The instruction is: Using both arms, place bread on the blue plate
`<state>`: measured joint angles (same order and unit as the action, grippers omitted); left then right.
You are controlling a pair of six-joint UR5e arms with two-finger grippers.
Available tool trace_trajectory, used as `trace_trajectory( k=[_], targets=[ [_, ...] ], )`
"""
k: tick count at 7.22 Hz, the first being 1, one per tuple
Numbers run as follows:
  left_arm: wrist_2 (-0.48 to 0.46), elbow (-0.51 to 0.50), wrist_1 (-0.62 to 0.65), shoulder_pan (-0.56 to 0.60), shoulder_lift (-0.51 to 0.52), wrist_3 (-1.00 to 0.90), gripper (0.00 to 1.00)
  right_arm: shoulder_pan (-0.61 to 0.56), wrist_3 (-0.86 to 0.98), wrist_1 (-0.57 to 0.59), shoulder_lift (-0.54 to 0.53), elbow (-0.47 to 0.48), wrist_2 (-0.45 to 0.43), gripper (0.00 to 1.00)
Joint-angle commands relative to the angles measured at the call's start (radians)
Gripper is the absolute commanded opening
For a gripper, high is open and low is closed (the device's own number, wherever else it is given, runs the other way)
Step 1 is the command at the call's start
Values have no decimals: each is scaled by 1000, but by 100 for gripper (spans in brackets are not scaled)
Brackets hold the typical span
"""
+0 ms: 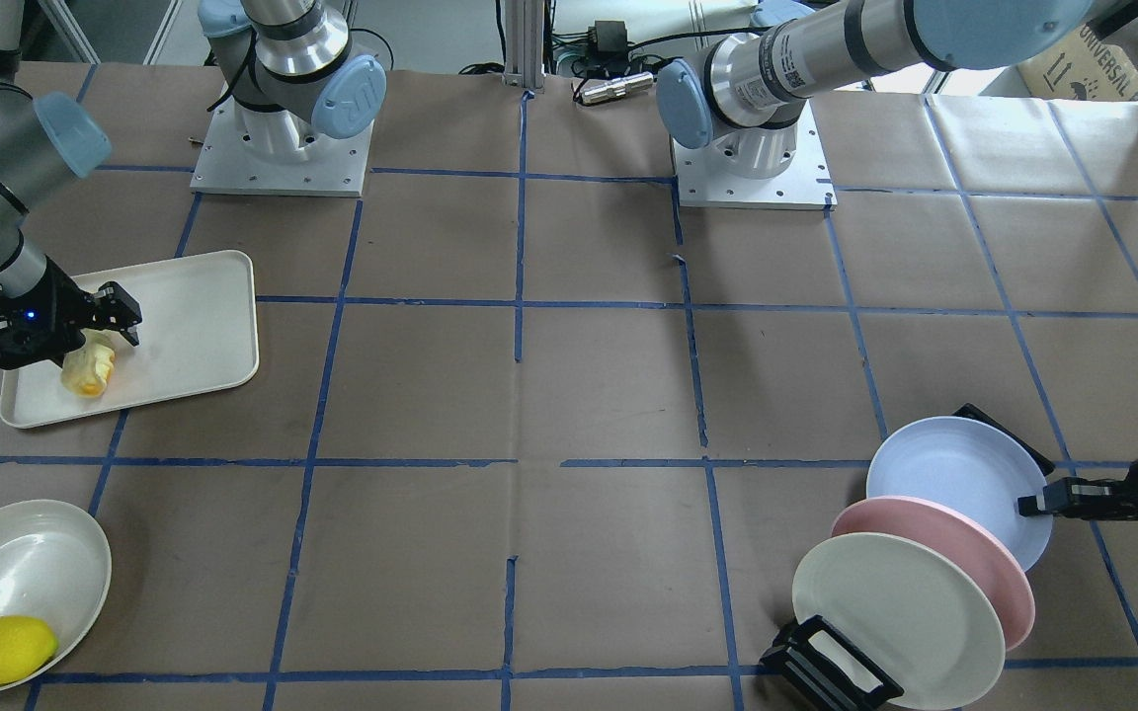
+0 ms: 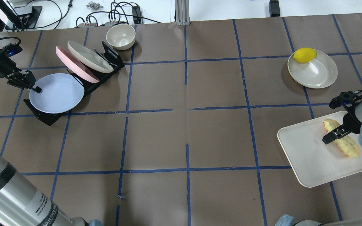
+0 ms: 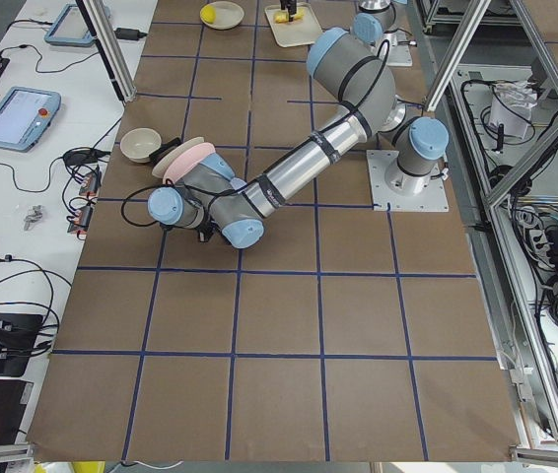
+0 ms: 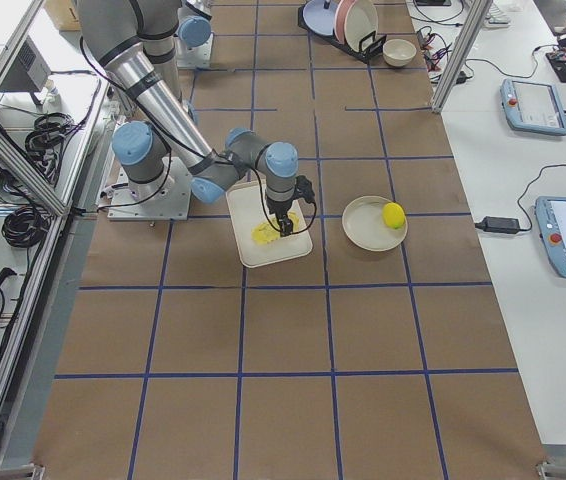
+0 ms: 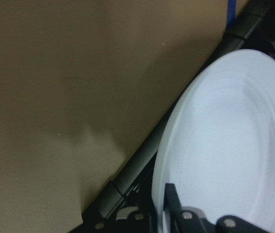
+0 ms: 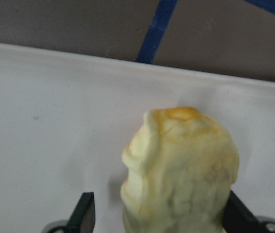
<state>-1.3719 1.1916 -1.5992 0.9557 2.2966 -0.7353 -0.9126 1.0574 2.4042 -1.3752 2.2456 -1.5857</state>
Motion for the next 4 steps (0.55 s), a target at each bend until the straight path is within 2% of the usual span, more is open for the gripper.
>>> trace_trajectory(
  k=[1,2,3,4],
  targets=[
    [-7,-20,-16,-2,-17,-7,16,1,-20,-11,9,0,-10,29],
    [-19,-20,-19,-3,-20,-10,12,-8,-46,-29,-37,-4,-32,18],
    [-27,-18,-21,-3,-19,-10,8,-17,-66,-110,-115,-9,-33,18],
    [-35,-21,-25,-3,-26,-10,6,-59,-79,-134,-216,-11,-37,20]
  ],
)
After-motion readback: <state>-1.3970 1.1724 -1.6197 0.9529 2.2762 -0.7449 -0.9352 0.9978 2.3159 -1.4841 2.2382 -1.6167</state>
